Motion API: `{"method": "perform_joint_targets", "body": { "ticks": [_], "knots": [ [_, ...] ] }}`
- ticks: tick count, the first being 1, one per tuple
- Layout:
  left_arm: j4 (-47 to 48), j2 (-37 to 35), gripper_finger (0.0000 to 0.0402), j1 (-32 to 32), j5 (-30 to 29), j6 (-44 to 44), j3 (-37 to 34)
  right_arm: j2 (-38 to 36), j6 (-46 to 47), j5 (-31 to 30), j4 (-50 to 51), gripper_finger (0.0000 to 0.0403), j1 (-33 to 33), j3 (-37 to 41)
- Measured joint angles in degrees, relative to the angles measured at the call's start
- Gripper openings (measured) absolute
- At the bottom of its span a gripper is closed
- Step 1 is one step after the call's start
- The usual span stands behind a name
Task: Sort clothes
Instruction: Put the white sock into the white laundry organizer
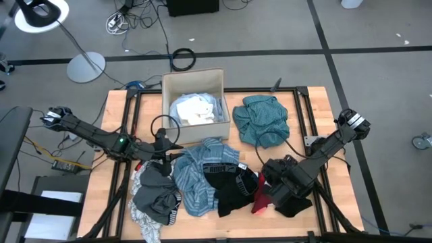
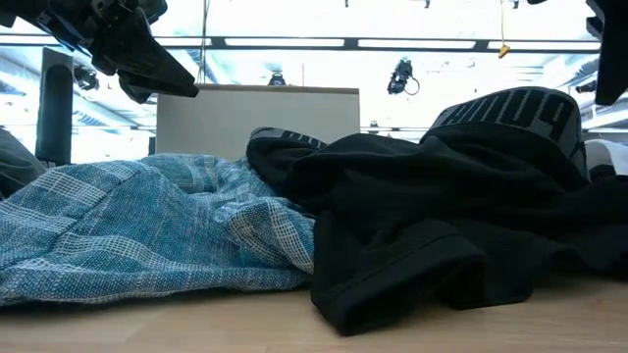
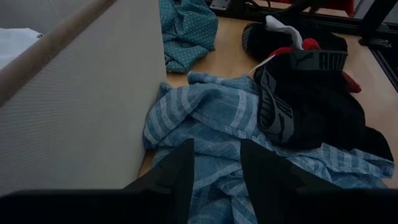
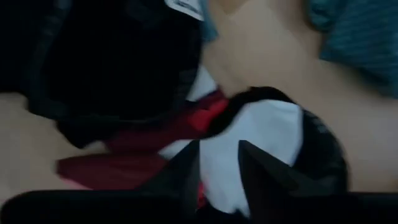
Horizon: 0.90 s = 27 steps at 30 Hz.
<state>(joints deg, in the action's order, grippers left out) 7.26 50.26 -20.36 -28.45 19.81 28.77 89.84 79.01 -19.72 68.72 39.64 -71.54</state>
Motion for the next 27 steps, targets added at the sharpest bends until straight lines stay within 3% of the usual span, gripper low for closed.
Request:
{"method": "perform_joint_targets", "body": {
  "ticks": [5, 10, 13, 16, 17, 21, 27],
  "knots": [
    [-0.08, -0.02, 0.0135, 0.00, 0.02, 0.00, 0.00, 0.00, -0.28, 0.31, -5.22, 0.0163, 0.00, 5.22],
    [-0.06, 0.00, 0.0135, -0.02, 0.02, 0.35, 0.00, 0.04, 2.71, 5.07, -9.76, 0.0188, -0.11, 12.73],
    [-0.04, 0.00, 0.0135, 0.00, 0.02, 0.37, 0.00, 0.04, 3.06, 4.47, -9.75, 0.0142, 0.07, 13.33],
    [-0.01, 0.00, 0.0135, -0.01, 0.02, 0.37, 0.00, -0.06, -0.95, 4.30, -7.78, 0.0036, 0.08, 10.04],
    [-0.03, 0.00, 0.0135, -0.01, 0.02, 0.37, 0.00, -0.09, -2.19, 4.25, -6.37, 0.0020, 0.08, 8.53],
    [-0.03, 0.00, 0.0135, -0.02, 0.02, 0.33, 0.00, -0.09, -2.97, 2.13, 3.30, 0.0007, -0.48, 1.52],
    [-0.07, 0.00, 0.0135, -0.02, 0.00, 0.31, 0.00, -0.13, -4.49, -7.04, 17.15, 0.0003, -1.60, -9.98]
  ]
}}
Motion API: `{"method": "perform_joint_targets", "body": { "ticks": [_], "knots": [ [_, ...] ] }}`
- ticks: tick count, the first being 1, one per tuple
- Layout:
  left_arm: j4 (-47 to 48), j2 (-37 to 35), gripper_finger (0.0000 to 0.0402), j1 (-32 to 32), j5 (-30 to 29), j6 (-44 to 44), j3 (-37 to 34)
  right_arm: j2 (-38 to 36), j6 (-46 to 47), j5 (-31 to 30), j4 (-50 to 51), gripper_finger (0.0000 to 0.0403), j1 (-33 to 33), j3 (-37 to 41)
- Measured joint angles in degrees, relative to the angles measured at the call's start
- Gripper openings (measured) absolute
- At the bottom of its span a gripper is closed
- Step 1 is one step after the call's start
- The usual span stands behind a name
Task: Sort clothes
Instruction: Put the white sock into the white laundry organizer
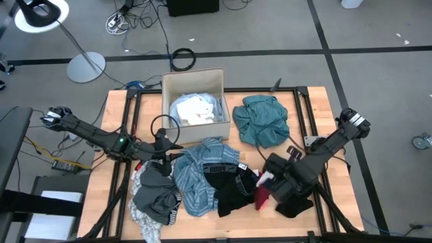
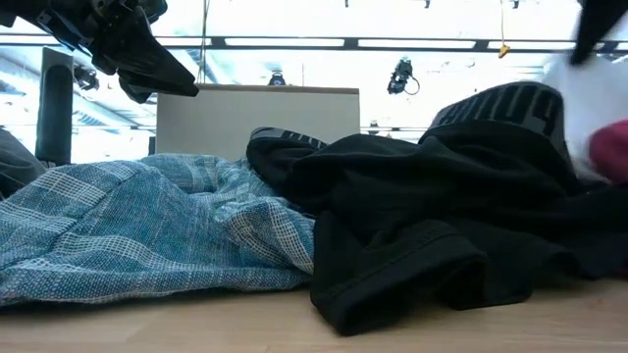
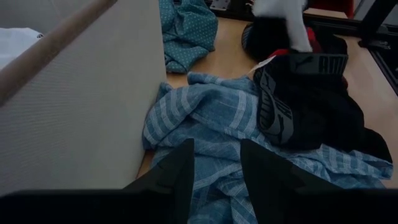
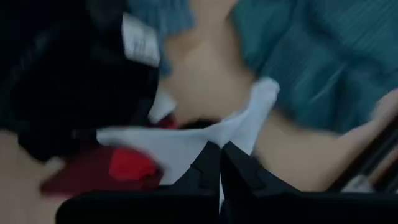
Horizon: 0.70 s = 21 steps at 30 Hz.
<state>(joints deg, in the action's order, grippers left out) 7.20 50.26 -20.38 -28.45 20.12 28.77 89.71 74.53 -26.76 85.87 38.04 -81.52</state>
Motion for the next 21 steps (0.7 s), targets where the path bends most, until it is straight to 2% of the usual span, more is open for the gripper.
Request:
{"method": "perform_joint_targets", "body": {
  "ticks": [5, 12, 14, 17, 19, 21],
  "knots": [
    [-0.02, 0.00, 0.0135, 0.00, 0.00, -0.04, 0.00, -0.02, -8.18, -7.76, 4.21, 0.0002, -4.47, -8.79],
    [0.00, 0.00, 0.0135, 0.01, 0.00, -0.33, 0.00, -0.02, -33.60, -12.87, -2.29, 0.0001, -17.13, -20.35],
    [0.01, 0.00, 0.0135, 0.00, 0.00, -0.38, 0.00, -0.05, -42.95, -14.00, -8.01, 0.0001, -21.28, -23.10],
    [0.03, 0.00, 0.0135, 0.02, 0.00, -0.48, 0.00, -0.06, -57.55, -13.17, -22.05, 0.0001, -27.60, -25.50],
    [0.05, 0.00, 0.0135, 0.02, -0.01, -0.50, 0.00, -0.04, -66.65, -9.16, -34.05, 0.0001, -31.81, -25.86],
    [0.05, 0.00, 0.0135, 0.02, -0.02, -0.52, 0.00, 0.39, -72.56, -2.24, -44.94, 0.0000, -35.94, -25.92]
  ]
}}
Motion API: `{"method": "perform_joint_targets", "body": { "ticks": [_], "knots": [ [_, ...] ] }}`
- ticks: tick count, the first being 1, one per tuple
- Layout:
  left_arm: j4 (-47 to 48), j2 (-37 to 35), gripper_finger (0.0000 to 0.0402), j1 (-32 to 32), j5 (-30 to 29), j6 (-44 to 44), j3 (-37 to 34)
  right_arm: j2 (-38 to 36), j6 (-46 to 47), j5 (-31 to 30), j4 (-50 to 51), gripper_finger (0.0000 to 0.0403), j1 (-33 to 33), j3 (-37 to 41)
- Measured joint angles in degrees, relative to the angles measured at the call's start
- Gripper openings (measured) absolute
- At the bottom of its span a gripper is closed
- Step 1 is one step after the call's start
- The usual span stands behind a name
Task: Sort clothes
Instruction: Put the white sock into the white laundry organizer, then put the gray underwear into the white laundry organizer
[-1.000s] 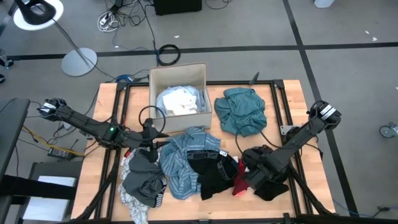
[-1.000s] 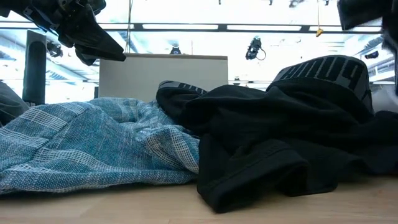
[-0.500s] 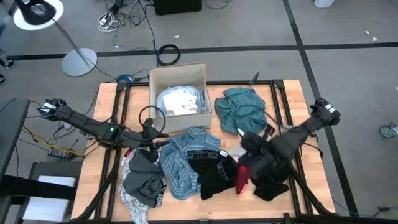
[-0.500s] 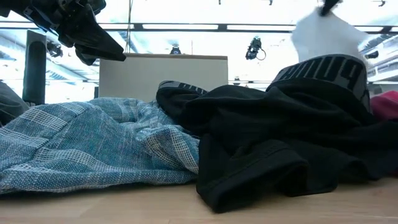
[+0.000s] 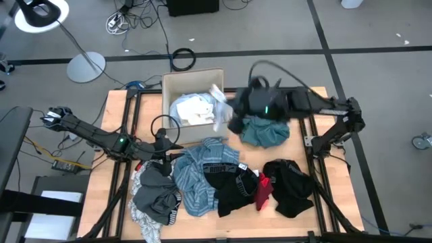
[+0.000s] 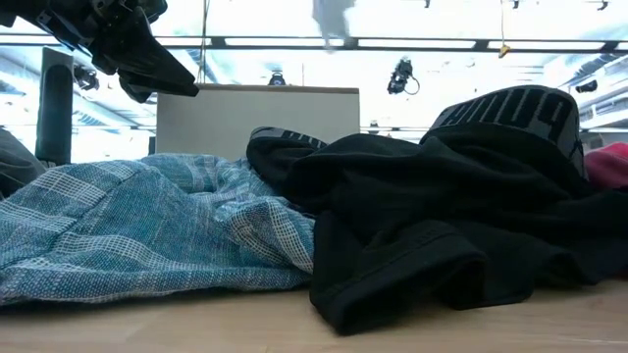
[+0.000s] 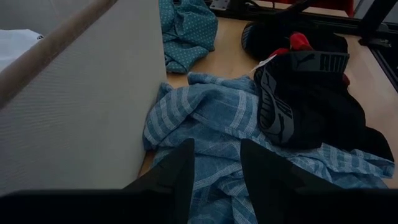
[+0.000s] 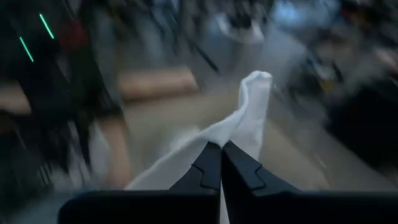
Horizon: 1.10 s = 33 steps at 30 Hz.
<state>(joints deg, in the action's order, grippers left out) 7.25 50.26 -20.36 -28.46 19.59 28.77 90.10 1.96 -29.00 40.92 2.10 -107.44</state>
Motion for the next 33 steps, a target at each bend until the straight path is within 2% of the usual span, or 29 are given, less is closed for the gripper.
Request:
{"method": "perform_joint_targets", "body": {
  "ticks": [3, 7, 10, 16, 19, 22, 26, 33],
  "knots": [
    [0.26, 0.00, 0.0135, 0.00, -0.01, -0.02, 0.00, 2.33, -3.31, 9.79, -10.55, 0.0000, -5.54, -0.04],
    [0.56, 0.00, 0.0135, -0.01, -0.31, -0.04, 0.00, 7.67, -3.65, 16.06, -13.96, 0.0000, -11.00, -0.02],
    [1.24, 0.00, 0.0135, -0.01, -0.42, -0.02, 0.02, 13.23, -2.04, 18.81, -13.66, 0.0005, -13.79, 0.00],
    [1.62, 0.00, 0.0135, 0.00, -0.57, -0.04, 0.02, 22.45, 2.98, 19.77, -13.14, 0.0038, -17.04, 0.09],
    [1.65, 0.00, 0.0135, -0.01, -0.60, 0.02, 0.02, 24.40, 5.49, 25.66, -11.51, 0.0068, -18.51, 0.09],
    [1.89, 0.00, 0.0135, 0.00, -0.60, 0.07, 0.02, 23.87, 7.18, 29.73, -9.40, 0.0100, -19.71, 0.11],
    [2.02, 0.00, 0.0135, -0.01, -0.62, 1.26, 0.02, 19.11, 7.20, 31.95, -4.32, 0.0135, -20.81, 0.10],
    [3.24, 0.00, 0.0135, -0.02, -0.66, 5.53, 0.02, 7.59, 6.46, 29.58, 12.02, 0.0153, -19.53, 0.07]
  ]
}}
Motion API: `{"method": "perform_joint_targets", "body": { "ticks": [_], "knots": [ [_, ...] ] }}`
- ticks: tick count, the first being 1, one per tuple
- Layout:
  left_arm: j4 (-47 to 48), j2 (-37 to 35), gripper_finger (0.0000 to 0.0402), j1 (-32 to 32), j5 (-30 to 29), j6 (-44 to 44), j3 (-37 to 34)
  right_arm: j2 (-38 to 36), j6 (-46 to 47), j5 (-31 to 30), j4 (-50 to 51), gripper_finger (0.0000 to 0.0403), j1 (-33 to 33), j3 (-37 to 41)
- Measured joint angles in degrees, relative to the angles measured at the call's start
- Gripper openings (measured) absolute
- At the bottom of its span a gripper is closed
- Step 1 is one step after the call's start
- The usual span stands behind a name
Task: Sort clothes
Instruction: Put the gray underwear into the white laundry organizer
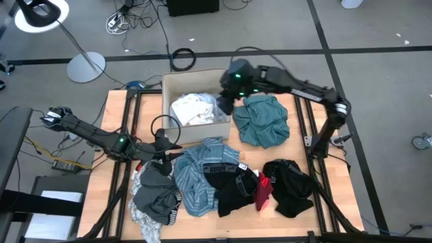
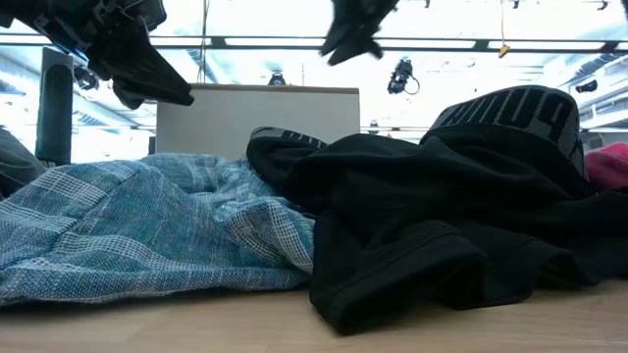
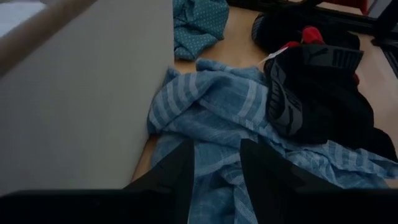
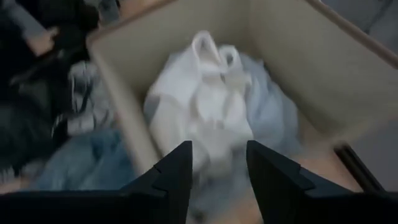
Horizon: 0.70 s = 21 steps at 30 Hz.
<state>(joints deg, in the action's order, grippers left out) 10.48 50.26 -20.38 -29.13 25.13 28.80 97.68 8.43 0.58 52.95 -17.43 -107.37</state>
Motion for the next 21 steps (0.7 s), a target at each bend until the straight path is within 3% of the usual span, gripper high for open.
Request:
{"method": "perform_joint_targets", "body": {
  "ticks": [5, 9, 14, 21],
  "knots": [
    [1.77, 0.00, 0.0135, 0.01, 0.01, 3.58, 0.00, -7.32, 1.05, -9.16, 10.94, 0.0149, 5.66, 1.26],
    [1.99, 0.00, 0.0135, 0.00, 1.80, 5.38, 0.00, -13.60, 4.46, -16.04, 13.14, 0.0148, 12.38, 6.75],
    [1.88, 0.00, 0.0135, 0.00, 2.80, 8.13, 0.00, -22.05, 14.06, -22.47, 10.49, 0.0146, 22.35, 20.48],
    [-2.18, 4.71, 0.0135, 0.02, 3.79, 8.37, 0.02, -29.63, 30.08, -30.18, -1.99, 0.0145, 36.34, 42.53]
  ]
}}
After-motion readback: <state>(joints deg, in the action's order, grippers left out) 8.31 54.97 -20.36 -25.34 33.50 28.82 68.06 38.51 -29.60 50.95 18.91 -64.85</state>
